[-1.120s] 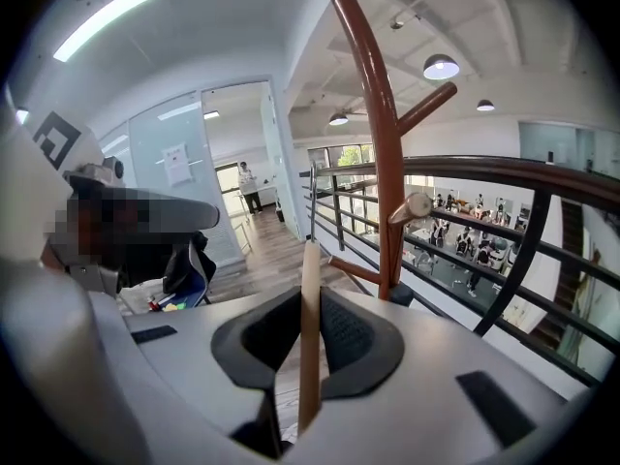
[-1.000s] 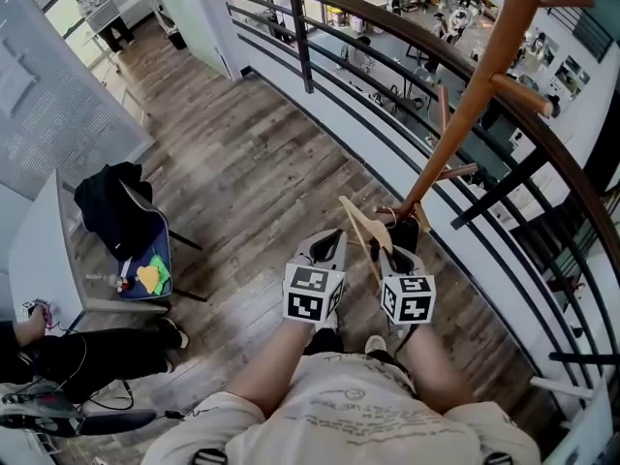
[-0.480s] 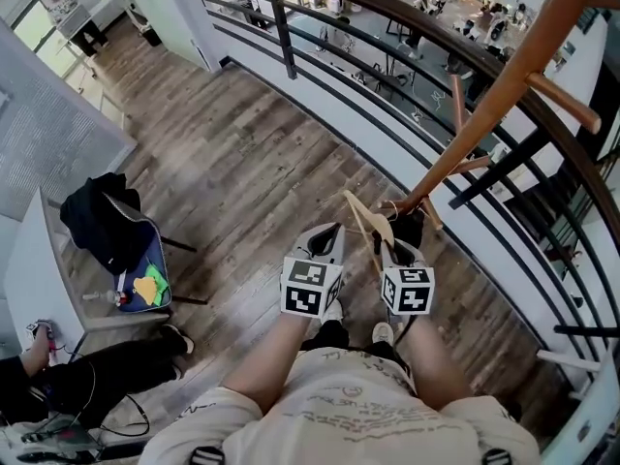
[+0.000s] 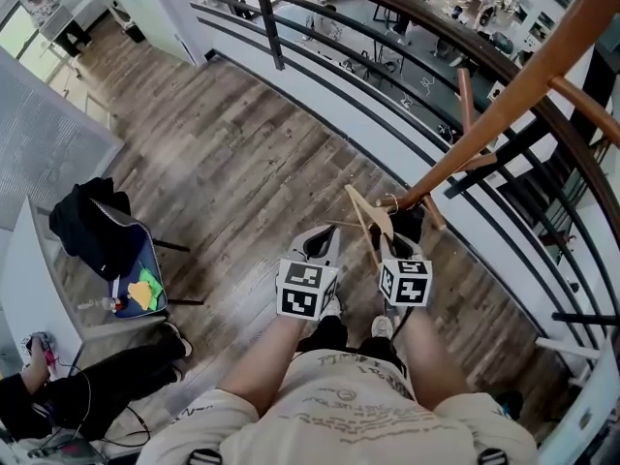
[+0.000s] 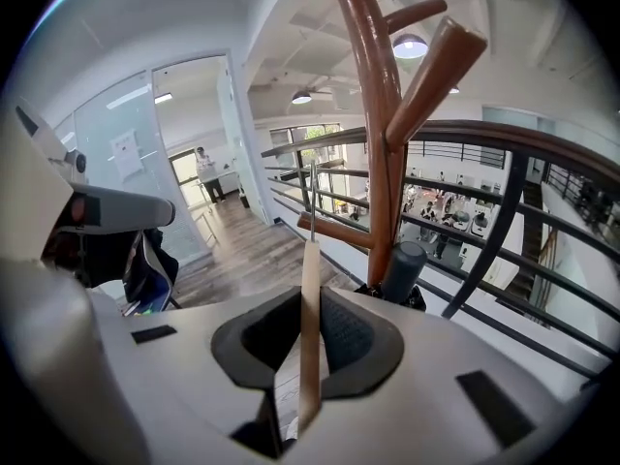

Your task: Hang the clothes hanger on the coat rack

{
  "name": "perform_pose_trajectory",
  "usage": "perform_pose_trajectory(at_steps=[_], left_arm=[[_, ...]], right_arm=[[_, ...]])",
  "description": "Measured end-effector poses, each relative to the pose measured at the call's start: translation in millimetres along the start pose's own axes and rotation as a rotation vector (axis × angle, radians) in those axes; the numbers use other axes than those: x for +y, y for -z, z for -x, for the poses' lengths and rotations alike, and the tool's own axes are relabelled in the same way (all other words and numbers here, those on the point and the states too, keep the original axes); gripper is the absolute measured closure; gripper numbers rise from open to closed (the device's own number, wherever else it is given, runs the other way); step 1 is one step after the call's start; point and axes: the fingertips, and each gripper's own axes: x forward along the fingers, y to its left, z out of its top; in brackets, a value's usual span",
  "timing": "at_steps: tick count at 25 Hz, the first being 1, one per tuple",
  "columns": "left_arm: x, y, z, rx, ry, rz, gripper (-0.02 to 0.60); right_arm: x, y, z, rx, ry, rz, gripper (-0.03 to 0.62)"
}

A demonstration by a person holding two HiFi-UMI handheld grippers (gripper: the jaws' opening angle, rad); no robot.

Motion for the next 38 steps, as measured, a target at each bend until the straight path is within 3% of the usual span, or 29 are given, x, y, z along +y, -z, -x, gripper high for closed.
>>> perform_pose_trajectory(at_steps=[22,38], left_arm=[[9,27,-8,0.068,0.006,-0.010,0.577],[16,42,-7,0.098,-0.010,-0.012,0.577]], right_arm=[[-37,25,-35,0.056,0.096,-0.104,0.543],[-42,46,-59,0.095,0.093,-0.165,0.543]])
